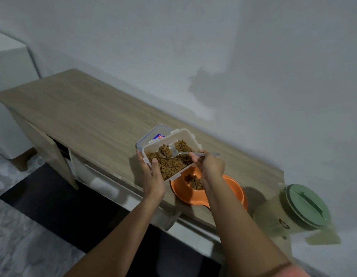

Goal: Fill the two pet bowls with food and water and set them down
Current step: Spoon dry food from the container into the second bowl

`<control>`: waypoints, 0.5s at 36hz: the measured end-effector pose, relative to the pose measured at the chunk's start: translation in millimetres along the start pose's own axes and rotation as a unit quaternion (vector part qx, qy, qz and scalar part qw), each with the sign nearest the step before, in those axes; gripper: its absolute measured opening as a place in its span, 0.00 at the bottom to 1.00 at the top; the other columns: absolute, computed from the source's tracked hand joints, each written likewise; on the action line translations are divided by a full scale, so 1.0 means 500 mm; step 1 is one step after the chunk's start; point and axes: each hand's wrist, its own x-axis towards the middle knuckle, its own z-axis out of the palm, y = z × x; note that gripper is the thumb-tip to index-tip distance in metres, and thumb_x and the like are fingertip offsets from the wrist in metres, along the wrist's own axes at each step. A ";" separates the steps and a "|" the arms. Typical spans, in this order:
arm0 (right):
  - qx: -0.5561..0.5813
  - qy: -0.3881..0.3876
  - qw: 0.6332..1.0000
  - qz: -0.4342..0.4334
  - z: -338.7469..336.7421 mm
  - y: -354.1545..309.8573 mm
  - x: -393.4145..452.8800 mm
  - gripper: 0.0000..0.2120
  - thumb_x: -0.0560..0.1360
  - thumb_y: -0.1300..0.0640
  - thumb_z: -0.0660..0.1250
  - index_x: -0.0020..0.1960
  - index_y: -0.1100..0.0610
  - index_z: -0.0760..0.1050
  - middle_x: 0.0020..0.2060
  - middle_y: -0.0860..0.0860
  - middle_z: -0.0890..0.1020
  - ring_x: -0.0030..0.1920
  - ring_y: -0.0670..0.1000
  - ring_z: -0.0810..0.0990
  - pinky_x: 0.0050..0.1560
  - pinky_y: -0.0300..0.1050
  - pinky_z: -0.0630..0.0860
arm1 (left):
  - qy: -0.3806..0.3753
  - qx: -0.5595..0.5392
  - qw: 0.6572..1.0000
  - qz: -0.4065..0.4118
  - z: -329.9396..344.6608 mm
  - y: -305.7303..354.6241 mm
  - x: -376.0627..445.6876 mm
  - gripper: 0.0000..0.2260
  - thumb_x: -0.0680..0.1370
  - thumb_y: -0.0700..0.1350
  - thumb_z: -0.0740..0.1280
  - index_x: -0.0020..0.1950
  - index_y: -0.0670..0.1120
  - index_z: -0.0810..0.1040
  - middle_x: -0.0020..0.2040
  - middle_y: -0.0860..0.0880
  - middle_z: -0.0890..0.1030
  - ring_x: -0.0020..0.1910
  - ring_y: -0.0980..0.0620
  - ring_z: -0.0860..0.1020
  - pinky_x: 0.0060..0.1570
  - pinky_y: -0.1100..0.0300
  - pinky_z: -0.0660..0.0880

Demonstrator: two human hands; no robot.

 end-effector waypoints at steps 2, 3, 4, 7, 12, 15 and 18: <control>0.017 0.006 1.000 0.007 -0.006 -0.004 -0.001 0.09 0.80 0.63 0.59 0.46 0.65 0.75 0.36 0.62 0.82 0.36 0.55 0.85 0.44 0.44 0.83 | 0.004 -0.004 1.000 -0.001 0.001 0.001 0.001 0.25 0.85 0.45 0.50 0.80 0.50 0.44 0.79 0.46 0.52 0.75 0.46 0.59 0.56 0.65 0.60; 0.024 0.011 1.000 0.009 -0.009 -0.007 -0.001 0.09 0.80 0.63 0.59 0.45 0.65 0.74 0.36 0.62 0.82 0.36 0.55 0.85 0.44 0.44 0.83 | 0.007 -0.003 1.000 -0.001 0.002 0.002 0.002 0.25 0.85 0.45 0.50 0.80 0.50 0.44 0.78 0.46 0.54 0.75 0.46 0.60 0.56 0.64 0.61; 0.028 0.016 0.999 0.009 -0.011 -0.009 -0.002 0.09 0.80 0.64 0.59 0.44 0.65 0.74 0.35 0.61 0.82 0.37 0.55 0.85 0.43 0.44 0.83 | 0.012 -0.001 1.000 -0.002 0.003 0.002 0.003 0.25 0.85 0.45 0.51 0.80 0.49 0.45 0.78 0.45 0.55 0.74 0.45 0.62 0.55 0.63 0.62; 0.042 0.027 0.999 0.005 -0.020 -0.018 -0.006 0.10 0.80 0.65 0.59 0.42 0.64 0.73 0.34 0.60 0.80 0.37 0.56 0.85 0.44 0.44 0.83 | 0.022 0.002 1.000 -0.004 0.007 -0.002 0.009 0.24 0.85 0.45 0.51 0.80 0.48 0.46 0.77 0.44 0.58 0.72 0.43 0.65 0.55 0.60 0.65; 0.085 0.050 0.995 0.008 -0.036 -0.037 -0.011 0.10 0.80 0.66 0.59 0.41 0.64 0.72 0.34 0.58 0.78 0.36 0.57 0.84 0.50 0.49 0.82 | 0.030 0.006 0.999 -0.017 0.009 -0.008 0.022 0.24 0.85 0.46 0.51 0.80 0.49 0.47 0.75 0.42 0.60 0.71 0.42 0.67 0.55 0.58 0.67; 0.104 0.066 0.992 -0.009 -0.053 -0.046 -0.010 0.10 0.80 0.67 0.59 0.41 0.64 0.72 0.33 0.58 0.78 0.33 0.56 0.82 0.50 0.47 0.81 | 0.033 0.012 0.999 -0.033 0.013 -0.009 0.030 0.24 0.85 0.46 0.50 0.80 0.49 0.46 0.76 0.42 0.60 0.71 0.41 0.67 0.60 0.53 0.69; 0.120 0.091 0.988 -0.021 -0.076 -0.054 -0.010 0.10 0.80 0.67 0.59 0.40 0.64 0.72 0.34 0.58 0.78 0.34 0.56 0.82 0.42 0.45 0.84 | 0.039 0.018 0.998 -0.047 0.018 -0.015 0.041 0.24 0.85 0.47 0.50 0.79 0.49 0.47 0.76 0.41 0.61 0.70 0.41 0.68 0.66 0.47 0.69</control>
